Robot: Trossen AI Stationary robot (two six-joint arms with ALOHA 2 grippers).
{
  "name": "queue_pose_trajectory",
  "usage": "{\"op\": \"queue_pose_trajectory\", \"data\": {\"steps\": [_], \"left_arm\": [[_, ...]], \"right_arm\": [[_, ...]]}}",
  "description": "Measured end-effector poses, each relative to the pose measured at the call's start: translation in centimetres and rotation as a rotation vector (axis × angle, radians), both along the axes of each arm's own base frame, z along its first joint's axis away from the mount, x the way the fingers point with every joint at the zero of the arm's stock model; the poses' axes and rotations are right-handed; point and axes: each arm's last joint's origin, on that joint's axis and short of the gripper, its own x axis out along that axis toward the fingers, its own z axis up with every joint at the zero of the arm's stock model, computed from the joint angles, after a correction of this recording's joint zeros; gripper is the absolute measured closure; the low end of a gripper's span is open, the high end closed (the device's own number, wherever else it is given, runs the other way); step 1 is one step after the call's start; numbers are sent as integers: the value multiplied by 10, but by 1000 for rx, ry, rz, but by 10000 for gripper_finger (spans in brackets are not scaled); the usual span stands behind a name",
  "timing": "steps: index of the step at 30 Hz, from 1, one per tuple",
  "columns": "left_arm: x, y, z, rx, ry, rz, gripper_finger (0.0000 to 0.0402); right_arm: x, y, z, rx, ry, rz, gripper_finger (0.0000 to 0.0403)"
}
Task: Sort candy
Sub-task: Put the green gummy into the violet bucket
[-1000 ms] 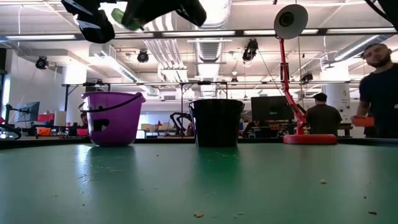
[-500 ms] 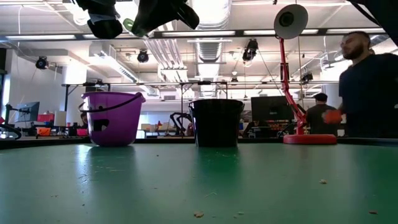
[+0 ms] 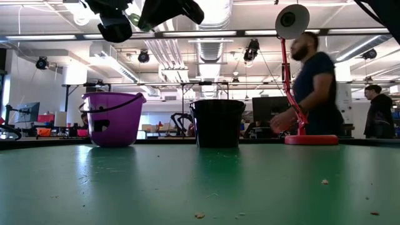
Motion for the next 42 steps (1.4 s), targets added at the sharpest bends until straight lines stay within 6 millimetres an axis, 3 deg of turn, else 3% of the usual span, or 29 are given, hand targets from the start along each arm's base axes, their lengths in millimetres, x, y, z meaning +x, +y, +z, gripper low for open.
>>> {"op": "queue_pose_trajectory", "data": {"steps": [7, 23, 34, 42], "left_arm": [[8, 1, 1, -20, -56, -54, 311], [26, 7, -15, 13, 19, -25, 314], [28, 7, -15, 39, -2, -41, 391], [32, 9, -19, 37, 16, -37, 399]], "right_arm": [[0, -5, 1, 0, 1, -10, 390], [-5, -4, 5, 5, 19, 22, 390], [-7, -4, 7, 24, 41, 65, 390], [-8, -5, 6, 33, 49, 71, 362]]}}
